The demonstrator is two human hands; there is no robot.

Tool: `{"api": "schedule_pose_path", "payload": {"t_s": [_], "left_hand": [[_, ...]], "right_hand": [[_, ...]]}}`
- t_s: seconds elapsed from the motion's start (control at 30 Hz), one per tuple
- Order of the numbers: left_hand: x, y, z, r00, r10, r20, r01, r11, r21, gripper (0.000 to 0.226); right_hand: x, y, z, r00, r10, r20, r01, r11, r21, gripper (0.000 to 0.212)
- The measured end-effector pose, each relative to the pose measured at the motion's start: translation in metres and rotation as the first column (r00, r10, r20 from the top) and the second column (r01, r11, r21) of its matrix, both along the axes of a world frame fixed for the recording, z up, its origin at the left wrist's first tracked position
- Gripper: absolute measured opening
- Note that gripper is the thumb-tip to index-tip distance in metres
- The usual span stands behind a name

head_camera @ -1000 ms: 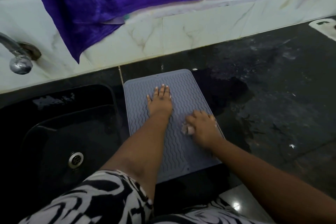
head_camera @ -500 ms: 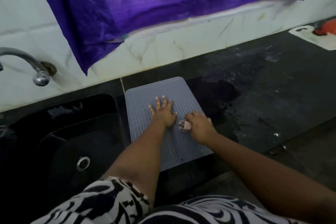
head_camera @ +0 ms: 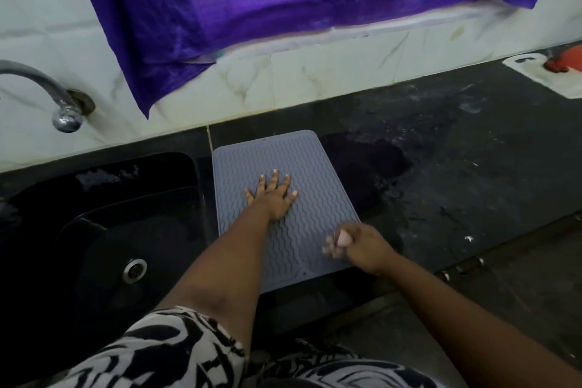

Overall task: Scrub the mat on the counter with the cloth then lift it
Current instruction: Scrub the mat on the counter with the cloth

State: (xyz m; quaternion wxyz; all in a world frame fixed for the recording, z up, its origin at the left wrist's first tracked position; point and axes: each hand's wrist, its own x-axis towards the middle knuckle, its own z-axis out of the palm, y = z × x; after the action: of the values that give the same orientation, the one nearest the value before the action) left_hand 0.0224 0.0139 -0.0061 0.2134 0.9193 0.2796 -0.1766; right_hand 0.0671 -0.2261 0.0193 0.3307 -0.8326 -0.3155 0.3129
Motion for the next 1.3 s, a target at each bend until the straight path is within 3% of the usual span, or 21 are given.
{"api": "schedule_pose_path", "payload": {"t_s": [0.03, 0.07, 0.17, 0.27, 0.37, 0.5, 0.57, 0.67, 0.73, 0.8, 0.87, 0.93, 1.0, 1.07, 1.17, 1.23, 1.3], "left_hand": [[-0.001, 0.003, 0.004, 1.0, 0.002, 0.005, -0.002, 1.0, -0.01, 0.065], [-0.003, 0.005, 0.006, 1.0, -0.009, 0.0, 0.009, 1.0, -0.002, 0.065], [-0.008, 0.006, 0.004, 0.997, -0.054, -0.05, 0.056, 0.998, 0.041, 0.067], [-0.006, 0.005, -0.004, 0.998, -0.035, -0.06, 0.038, 0.999, 0.037, 0.064], [-0.004, 0.009, -0.008, 0.997, -0.036, -0.065, 0.038, 0.999, 0.025, 0.064], [-0.002, 0.01, -0.013, 0.998, -0.014, -0.058, 0.016, 0.999, 0.032, 0.062], [-0.002, 0.01, -0.013, 0.999, -0.008, -0.051, 0.01, 1.0, 0.029, 0.062], [-0.003, 0.011, -0.014, 0.999, -0.015, -0.04, 0.015, 1.0, 0.018, 0.062], [-0.003, 0.012, -0.013, 0.999, -0.018, -0.041, 0.019, 1.0, 0.018, 0.063], [-0.003, 0.013, -0.013, 0.999, -0.017, -0.039, 0.018, 1.0, 0.008, 0.064], [-0.002, 0.013, -0.013, 0.999, -0.016, -0.043, 0.017, 1.0, 0.018, 0.064], [-0.002, 0.012, -0.013, 0.998, -0.012, -0.058, 0.013, 1.0, 0.015, 0.064], [-0.002, 0.011, -0.014, 0.998, -0.015, -0.068, 0.017, 0.999, 0.028, 0.064], [-0.001, 0.012, -0.015, 0.998, -0.014, -0.066, 0.015, 1.0, 0.021, 0.063], [0.0, 0.014, -0.017, 0.998, -0.009, -0.058, 0.009, 1.0, 0.011, 0.063], [0.0, 0.014, -0.019, 0.998, -0.016, -0.061, 0.017, 1.0, 0.019, 0.063], [0.0, 0.014, -0.019, 0.998, -0.02, -0.06, 0.021, 1.0, 0.019, 0.064]], "right_hand": [[0.009, 0.01, 0.002, 0.996, -0.089, -0.018, 0.09, 0.995, 0.049, 0.011], [0.019, 0.023, 0.004, 0.992, -0.111, 0.058, 0.108, 0.993, 0.047, 0.011], [0.042, 0.071, 0.008, 0.904, 0.048, 0.426, 0.012, 0.99, -0.138, 0.028], [0.043, 0.114, 0.006, 0.734, 0.251, 0.631, -0.093, 0.957, -0.274, 0.024], [0.028, 0.119, -0.01, 0.533, 0.446, 0.719, -0.184, 0.891, -0.416, 0.028], [0.011, 0.09, -0.009, 0.458, 0.528, 0.715, -0.255, 0.849, -0.463, 0.032], [-0.004, 0.075, -0.002, 0.47, 0.572, 0.672, -0.25, 0.817, -0.52, 0.031], [-0.024, 0.055, 0.007, 0.653, 0.594, 0.47, -0.279, 0.766, -0.58, 0.029], [-0.016, 0.057, 0.021, 0.848, 0.472, 0.243, -0.307, 0.81, -0.501, 0.038], [0.002, 0.071, 0.037, 0.935, 0.305, 0.178, -0.225, 0.903, -0.366, 0.028], [0.026, 0.097, 0.044, 0.874, 0.204, 0.442, -0.085, 0.958, -0.274, 0.014], [0.031, 0.119, 0.038, 0.716, 0.297, 0.632, -0.07, 0.931, -0.359, 0.016], [0.023, 0.127, 0.021, 0.636, 0.46, 0.62, -0.127, 0.855, -0.504, 0.029], [0.01, 0.115, 0.002, 0.618, 0.473, 0.627, -0.146, 0.853, -0.5, 0.033], [-0.003, 0.084, -0.01, 0.623, 0.407, 0.668, -0.128, 0.896, -0.426, 0.028], [-0.02, 0.068, -0.01, 0.617, 0.444, 0.65, -0.121, 0.87, -0.478, 0.024], [-0.037, 0.056, -0.007, 0.691, 0.481, 0.539, -0.109, 0.807, -0.581, 0.02]]}}
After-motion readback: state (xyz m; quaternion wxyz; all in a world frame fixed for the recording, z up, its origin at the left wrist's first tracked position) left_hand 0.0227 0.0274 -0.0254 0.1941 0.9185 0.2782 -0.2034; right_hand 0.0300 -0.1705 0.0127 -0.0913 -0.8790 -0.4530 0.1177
